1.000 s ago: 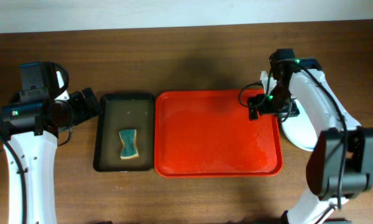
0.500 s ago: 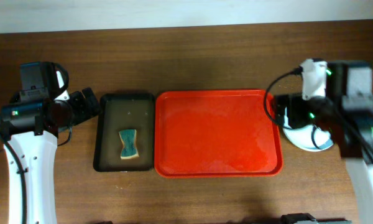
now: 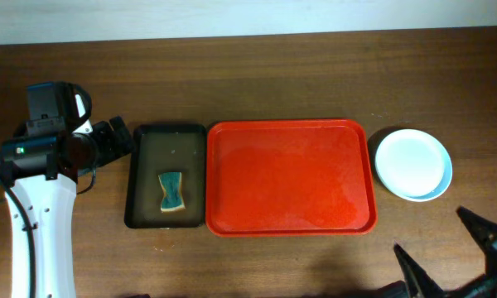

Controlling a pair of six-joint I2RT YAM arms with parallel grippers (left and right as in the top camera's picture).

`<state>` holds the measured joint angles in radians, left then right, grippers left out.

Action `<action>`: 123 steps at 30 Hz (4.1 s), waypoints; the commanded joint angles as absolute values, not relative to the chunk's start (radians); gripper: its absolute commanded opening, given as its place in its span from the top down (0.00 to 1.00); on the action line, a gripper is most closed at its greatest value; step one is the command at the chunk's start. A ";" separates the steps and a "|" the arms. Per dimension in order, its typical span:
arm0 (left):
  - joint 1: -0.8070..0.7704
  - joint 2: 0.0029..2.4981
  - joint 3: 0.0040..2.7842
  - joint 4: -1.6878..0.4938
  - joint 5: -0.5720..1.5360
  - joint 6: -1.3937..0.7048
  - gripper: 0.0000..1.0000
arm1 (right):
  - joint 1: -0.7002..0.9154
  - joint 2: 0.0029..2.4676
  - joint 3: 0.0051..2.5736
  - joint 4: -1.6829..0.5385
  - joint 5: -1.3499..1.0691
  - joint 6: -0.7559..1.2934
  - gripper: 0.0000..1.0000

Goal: Clean dirty plates on tray and stack at the side

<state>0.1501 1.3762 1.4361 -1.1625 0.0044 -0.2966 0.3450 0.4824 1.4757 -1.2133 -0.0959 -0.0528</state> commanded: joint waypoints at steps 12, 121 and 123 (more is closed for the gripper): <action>0.152 1.369 1.446 -1.162 0.012 -0.306 0.01 | 0.352 0.071 1.179 -1.166 -0.030 -0.167 0.02; -0.004 0.006 0.160 0.340 0.016 -0.307 0.01 | 0.301 0.006 0.006 -0.079 -0.022 -0.099 0.02; -0.004 0.006 0.101 0.373 0.016 -0.306 0.01 | 0.301 0.006 0.006 -0.079 -0.022 -0.099 0.02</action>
<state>0.0010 0.0101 0.1795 0.3485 -0.0048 -0.3046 0.3061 0.0120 0.0109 -0.0742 -0.0265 -0.1074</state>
